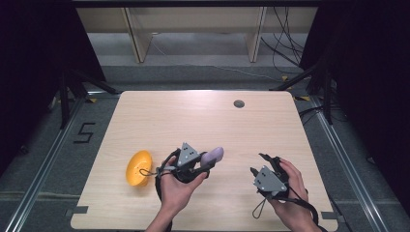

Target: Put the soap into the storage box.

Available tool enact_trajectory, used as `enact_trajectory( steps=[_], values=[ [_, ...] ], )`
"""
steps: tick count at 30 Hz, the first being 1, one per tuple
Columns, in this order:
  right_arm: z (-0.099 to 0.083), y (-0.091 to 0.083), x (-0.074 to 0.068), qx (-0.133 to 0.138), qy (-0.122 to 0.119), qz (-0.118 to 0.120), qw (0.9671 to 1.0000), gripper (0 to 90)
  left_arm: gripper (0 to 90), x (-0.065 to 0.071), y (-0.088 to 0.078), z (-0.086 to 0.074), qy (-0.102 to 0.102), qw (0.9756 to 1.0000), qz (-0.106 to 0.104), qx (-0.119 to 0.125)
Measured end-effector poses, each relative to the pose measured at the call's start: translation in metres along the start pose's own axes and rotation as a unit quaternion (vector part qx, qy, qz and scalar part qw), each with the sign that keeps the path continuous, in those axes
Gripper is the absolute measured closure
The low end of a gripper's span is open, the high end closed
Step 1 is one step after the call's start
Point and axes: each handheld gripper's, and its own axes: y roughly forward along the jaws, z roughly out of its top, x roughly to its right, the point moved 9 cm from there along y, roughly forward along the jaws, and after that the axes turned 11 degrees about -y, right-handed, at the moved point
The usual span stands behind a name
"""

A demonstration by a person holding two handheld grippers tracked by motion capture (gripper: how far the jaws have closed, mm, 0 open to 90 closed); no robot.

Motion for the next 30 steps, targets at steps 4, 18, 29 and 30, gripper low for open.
enact_trajectory(
  steps=[4, 18, 29, 30],
  values=[
    [-0.006, 0.001, 0.0, -0.012, 0.014, -0.005, 0.9998, 45.9, 59.0, -0.002, -0.006, 0.0, 0.005, 0.9999, 0.009, 0.01],
    [-0.011, 0.003, 0.001, -0.022, 0.027, -0.007, 0.9994, 45.9, 59.0, -0.014, -0.029, -0.003, -0.007, 0.9986, 0.032, 0.04],
    [-0.011, 0.006, -0.002, -0.025, 0.028, 0.003, 0.9993, 45.7, 59.0, -0.021, -0.044, -0.004, -0.014, 0.9969, 0.052, 0.057],
    [-0.011, 0.007, -0.001, -0.025, 0.026, 0.002, 0.9993, 45.7, 59.0, -0.022, -0.046, -0.004, -0.018, 0.9964, 0.055, 0.063]
  ],
)
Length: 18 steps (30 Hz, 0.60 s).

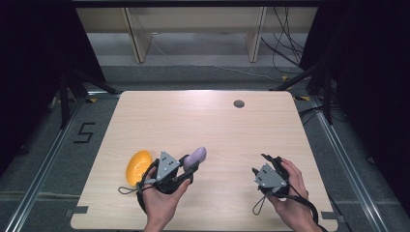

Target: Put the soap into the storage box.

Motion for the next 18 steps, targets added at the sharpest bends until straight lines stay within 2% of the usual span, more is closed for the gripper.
enact_trajectory(
  steps=[1, 7, 9, 12, 17, 18],
  values=[
    [0.001, 0.001, -0.001, 0.0, -0.001, 0.003, 1.0, 45.7, 59.0, -0.003, -0.003, 0.001, 0.001, 1.0, 0.007, 0.003],
    [0.004, 0.004, -0.002, 0.005, -0.01, 0.01, 0.9999, 45.8, 59.0, -0.007, -0.009, 0.0, 0.001, 0.9998, 0.019, 0.007],
    [0.003, 0.004, -0.001, 0.0, -0.009, 0.005, 1.0, 45.8, 59.0, -0.009, -0.009, 0.0, -0.005, 0.9997, 0.019, 0.016],
    [0.006, 0.005, -0.001, 0.007, -0.013, 0.01, 0.9998, 45.9, 59.0, -0.013, -0.014, 0.0, -0.009, 0.9994, 0.029, 0.019],
    [0.007, 0.006, 0.0, 0.008, -0.013, 0.005, 0.9999, 45.9, 59.0, -0.018, -0.018, 0.0, -0.009, 0.999, 0.037, 0.021],
    [0.007, 0.006, -0.002, 0.006, -0.005, 0.008, 0.9999, 46.0, 59.0, -0.019, -0.019, 0.0, -0.012, 0.999, 0.035, 0.026]
  ],
)
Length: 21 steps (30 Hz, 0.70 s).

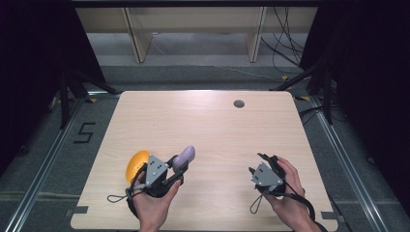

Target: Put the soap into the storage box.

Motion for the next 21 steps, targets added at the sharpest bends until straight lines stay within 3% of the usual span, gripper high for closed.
enact_trajectory(
  steps=[1, 6, 21],
  values=[
    [-0.001, 0.0, 0.002, -0.003, -0.009, -0.003, 1.0, 46.0, 59.0, -0.003, -0.002, -0.001, -0.002, 1.0, 0.006, -0.001],
    [0.001, 0.001, 0.0, 0.003, -0.001, 0.003, 1.0, 46.1, 59.0, -0.008, -0.006, 0.0, -0.01, 0.9998, 0.014, 0.011],
    [0.002, 0.001, 0.001, 0.004, -0.008, 0.002, 1.0, 46.3, 58.9, -0.025, -0.014, 0.001, -0.015, 0.9987, 0.045, 0.02]
  ],
)
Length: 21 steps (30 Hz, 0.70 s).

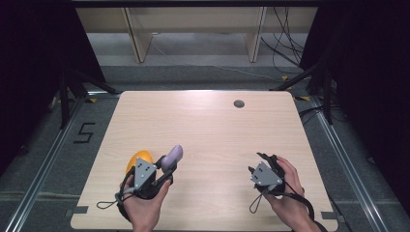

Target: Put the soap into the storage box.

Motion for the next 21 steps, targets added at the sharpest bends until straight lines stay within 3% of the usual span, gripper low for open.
enact_trajectory(
  steps=[7, 8, 18, 21],
  values=[
    [0.0, 0.0, 0.001, 0.0, -0.001, -0.006, 1.0, 46.4, 59.0, -0.005, -0.002, 0.001, -0.002, 1.0, 0.008, 0.002],
    [-0.001, 0.0, 0.003, -0.003, -0.01, -0.007, 0.9999, 46.4, 59.0, -0.005, -0.002, 0.002, -0.003, 0.9999, 0.008, 0.004],
    [-0.001, -0.001, 0.002, -0.002, 0.002, -0.009, 1.0, 46.4, 59.0, -0.013, -0.005, 0.004, -0.008, 0.9998, 0.016, 0.011],
    [-0.001, -0.001, 0.003, 0.0, -0.008, -0.009, 0.9999, 46.5, 59.0, -0.014, -0.006, 0.005, -0.007, 0.9997, 0.02, 0.014]
  ],
)
